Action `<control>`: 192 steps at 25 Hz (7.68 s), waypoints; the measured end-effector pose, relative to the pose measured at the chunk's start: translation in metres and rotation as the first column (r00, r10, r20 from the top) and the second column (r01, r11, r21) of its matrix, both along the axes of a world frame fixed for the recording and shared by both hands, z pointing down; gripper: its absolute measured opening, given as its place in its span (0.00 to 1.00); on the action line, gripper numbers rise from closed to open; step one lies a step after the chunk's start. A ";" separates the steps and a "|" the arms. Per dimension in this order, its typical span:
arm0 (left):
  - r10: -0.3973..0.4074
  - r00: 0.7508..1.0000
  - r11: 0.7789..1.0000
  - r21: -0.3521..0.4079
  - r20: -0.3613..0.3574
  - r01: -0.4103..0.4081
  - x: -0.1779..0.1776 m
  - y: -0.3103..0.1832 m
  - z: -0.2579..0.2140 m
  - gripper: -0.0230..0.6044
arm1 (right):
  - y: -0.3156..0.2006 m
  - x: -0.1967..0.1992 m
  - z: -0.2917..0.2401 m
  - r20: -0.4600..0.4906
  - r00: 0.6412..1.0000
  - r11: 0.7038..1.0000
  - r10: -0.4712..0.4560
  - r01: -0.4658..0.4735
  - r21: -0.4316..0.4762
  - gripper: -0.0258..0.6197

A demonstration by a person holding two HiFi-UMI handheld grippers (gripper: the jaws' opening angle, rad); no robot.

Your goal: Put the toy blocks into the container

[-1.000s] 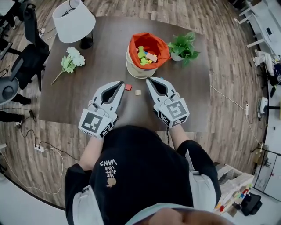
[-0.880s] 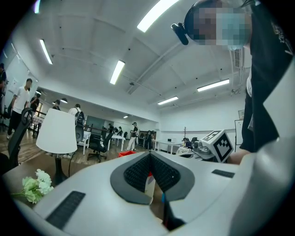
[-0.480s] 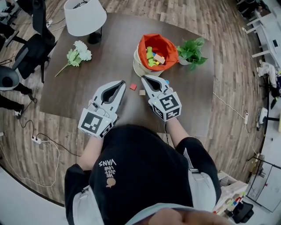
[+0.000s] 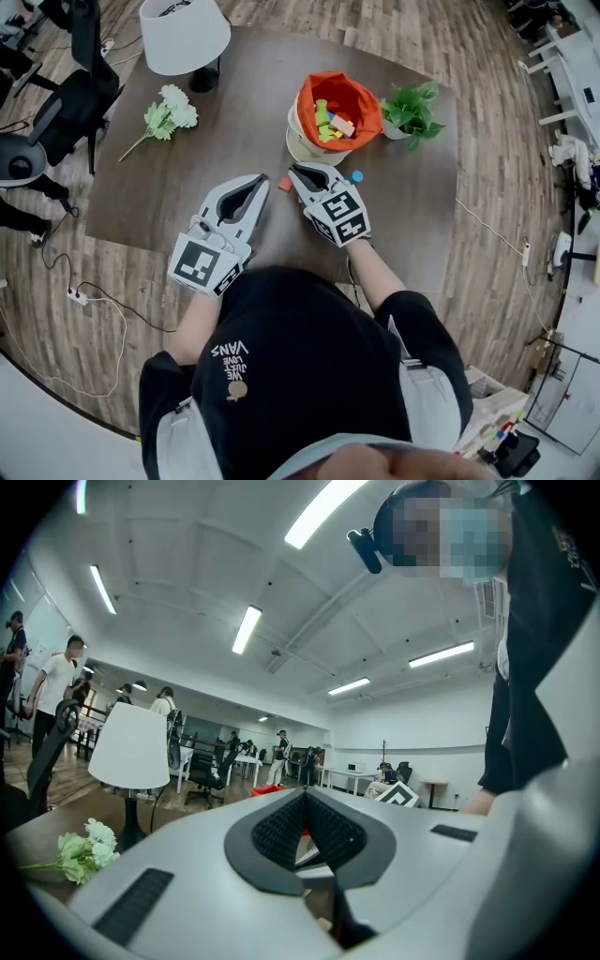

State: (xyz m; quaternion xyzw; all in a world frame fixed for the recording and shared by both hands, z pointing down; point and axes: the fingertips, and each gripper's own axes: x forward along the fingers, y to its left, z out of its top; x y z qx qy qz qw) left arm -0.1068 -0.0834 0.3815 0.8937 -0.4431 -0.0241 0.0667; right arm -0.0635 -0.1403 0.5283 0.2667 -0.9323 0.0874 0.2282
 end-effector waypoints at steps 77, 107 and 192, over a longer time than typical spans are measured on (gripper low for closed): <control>0.086 0.996 0.996 -0.017 -0.024 -0.086 0.015 -0.006 0.008 0.05 | 0.014 0.026 -0.075 0.055 0.996 0.982 0.072 -0.081 0.171 0.28; 0.248 0.969 0.969 -0.004 0.006 -0.248 0.074 0.001 0.002 0.05 | 0.058 0.118 -0.145 0.266 0.925 0.902 0.273 -0.342 0.264 0.28; 0.174 0.985 0.984 -0.025 -0.015 -0.174 0.051 -0.014 0.007 0.05 | -0.066 0.109 -0.108 0.147 0.925 0.900 0.349 -0.375 0.223 0.10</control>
